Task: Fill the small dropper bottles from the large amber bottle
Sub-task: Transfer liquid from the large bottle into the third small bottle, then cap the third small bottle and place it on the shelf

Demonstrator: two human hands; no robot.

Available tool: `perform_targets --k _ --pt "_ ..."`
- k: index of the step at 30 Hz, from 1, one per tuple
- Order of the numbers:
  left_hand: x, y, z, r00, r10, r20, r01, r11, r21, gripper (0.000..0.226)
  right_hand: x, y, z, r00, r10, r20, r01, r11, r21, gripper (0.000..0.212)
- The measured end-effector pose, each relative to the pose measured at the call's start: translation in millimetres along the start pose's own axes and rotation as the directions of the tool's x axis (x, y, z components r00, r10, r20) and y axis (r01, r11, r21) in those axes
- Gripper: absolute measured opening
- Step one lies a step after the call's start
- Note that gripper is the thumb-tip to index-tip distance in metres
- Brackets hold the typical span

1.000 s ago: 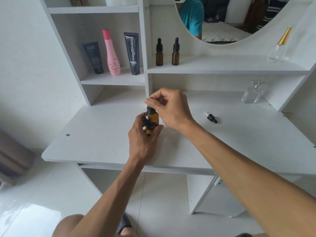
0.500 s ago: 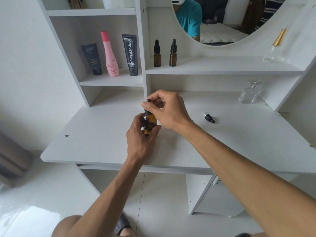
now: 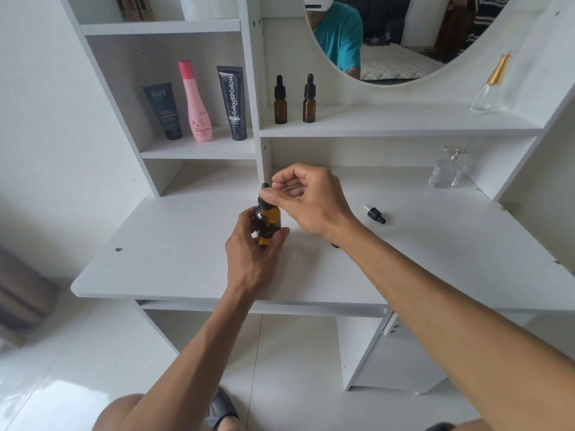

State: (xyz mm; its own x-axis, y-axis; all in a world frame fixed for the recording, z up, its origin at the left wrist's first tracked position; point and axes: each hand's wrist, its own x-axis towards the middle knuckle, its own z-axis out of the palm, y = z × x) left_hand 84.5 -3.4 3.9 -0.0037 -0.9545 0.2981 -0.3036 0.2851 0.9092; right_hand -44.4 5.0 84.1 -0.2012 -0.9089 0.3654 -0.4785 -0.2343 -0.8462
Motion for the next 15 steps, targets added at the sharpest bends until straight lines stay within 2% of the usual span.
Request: perform_targets --k 4,7,9,11,13,15 --pt "-2.9 3.7 -1.5 1.000 -0.012 -0.006 0.012 1.000 0.028 0.051 -1.3 0.4 -9.9 0.999 0.014 -0.038 -0.014 1.000 -0.007 0.034" --pt "-4.8 6.1 -2.2 0.998 0.034 -0.058 -0.030 0.997 0.069 0.068 -3.3 5.2 -21.6 0.995 0.025 -0.097 -0.026 1.000 -0.004 0.033" --pt "-7.6 9.5 -2.6 0.979 0.122 -0.166 -0.108 0.990 0.089 0.068 -3.7 12.3 -33.6 0.986 0.032 -0.164 -0.035 0.999 -0.014 0.028" --pt "-13.1 18.0 -0.7 0.926 0.276 -0.260 -0.245 0.959 0.144 0.058 -3.5 23.2 -48.5 0.966 0.043 -0.253 -0.054 0.998 -0.038 0.020" --pt "-19.1 31.4 5.5 0.878 0.401 -0.262 -0.366 0.914 0.175 0.049 -2.6 39.5 -65.8 0.935 0.072 -0.347 -0.104 0.992 -0.074 0.014" --pt "-22.5 44.9 15.4 0.869 0.459 -0.186 -0.436 0.887 0.149 0.042 -2.2 57.5 -79.7 0.901 0.120 -0.418 -0.176 0.979 -0.099 0.012"
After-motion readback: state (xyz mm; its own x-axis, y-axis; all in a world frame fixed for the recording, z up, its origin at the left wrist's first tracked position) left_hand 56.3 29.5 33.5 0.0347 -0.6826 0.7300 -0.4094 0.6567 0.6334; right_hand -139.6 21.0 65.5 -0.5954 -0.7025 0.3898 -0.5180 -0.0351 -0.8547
